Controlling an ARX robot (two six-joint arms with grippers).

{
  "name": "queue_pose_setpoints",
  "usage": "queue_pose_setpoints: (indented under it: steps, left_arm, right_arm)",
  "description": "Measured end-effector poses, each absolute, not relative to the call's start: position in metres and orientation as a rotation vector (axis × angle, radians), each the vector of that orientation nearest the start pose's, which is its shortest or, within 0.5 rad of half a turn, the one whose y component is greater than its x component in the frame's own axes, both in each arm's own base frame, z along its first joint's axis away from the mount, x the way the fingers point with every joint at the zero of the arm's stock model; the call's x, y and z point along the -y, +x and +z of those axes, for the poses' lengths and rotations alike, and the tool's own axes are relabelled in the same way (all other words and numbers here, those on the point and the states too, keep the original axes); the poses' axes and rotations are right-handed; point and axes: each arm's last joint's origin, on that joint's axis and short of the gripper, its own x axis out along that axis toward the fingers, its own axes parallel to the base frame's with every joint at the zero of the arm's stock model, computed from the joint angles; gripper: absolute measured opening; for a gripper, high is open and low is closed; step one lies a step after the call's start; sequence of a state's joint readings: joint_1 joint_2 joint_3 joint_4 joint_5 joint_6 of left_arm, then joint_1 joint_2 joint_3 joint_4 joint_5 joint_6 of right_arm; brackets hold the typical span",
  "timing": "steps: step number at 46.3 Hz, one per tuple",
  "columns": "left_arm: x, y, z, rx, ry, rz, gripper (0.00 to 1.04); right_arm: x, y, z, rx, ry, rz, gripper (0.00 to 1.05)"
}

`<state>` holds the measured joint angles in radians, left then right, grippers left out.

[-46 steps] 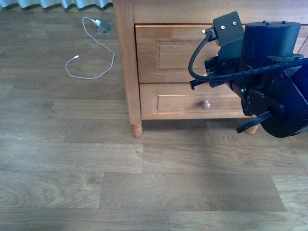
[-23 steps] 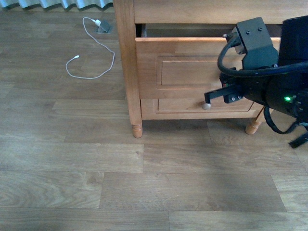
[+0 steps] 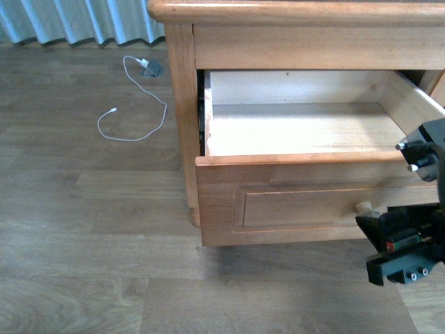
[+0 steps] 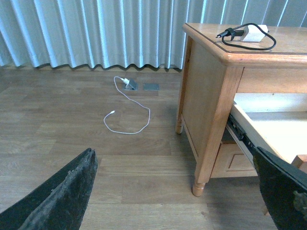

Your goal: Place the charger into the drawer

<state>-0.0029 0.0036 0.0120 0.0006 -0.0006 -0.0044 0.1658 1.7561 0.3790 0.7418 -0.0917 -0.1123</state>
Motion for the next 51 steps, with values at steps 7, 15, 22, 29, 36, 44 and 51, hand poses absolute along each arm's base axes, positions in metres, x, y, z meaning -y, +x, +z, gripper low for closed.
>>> queue_pose_setpoints:
  steps: [7, 15, 22, 29, 36, 44, 51]
  left_arm:
    - [0.0, 0.097, 0.167, 0.009, -0.004, -0.002, 0.99]
    - [0.0, 0.097, 0.167, 0.009, -0.004, -0.002, 0.99]
    - [0.0, 0.097, 0.167, 0.009, -0.004, -0.002, 0.99]
    - [0.0, 0.097, 0.167, 0.009, -0.004, -0.002, 0.99]
    - [0.0, 0.097, 0.167, 0.009, -0.004, -0.002, 0.99]
    - [0.0, 0.097, 0.167, 0.009, -0.004, -0.002, 0.99]
    - [0.0, 0.097, 0.167, 0.009, -0.004, -0.002, 0.99]
  right_arm:
    - [-0.028, 0.229, 0.114, -0.539, -0.114, 0.211, 0.84]
    - [-0.006, 0.201, 0.176, -0.314, -0.086, 0.159, 0.96]
    - [0.018, 0.169, 0.207, -0.182, -0.054, 0.104, 0.96]
    - [0.039, 0.142, 0.209, -0.113, -0.026, 0.037, 0.96]
    - [0.053, 0.127, 0.197, -0.1, 0.004, -0.027, 0.96]
    - [0.053, 0.126, 0.195, -0.06, 0.005, -0.024, 0.91]
    - [0.041, 0.121, 0.189, -0.009, -0.009, -0.021, 0.66]
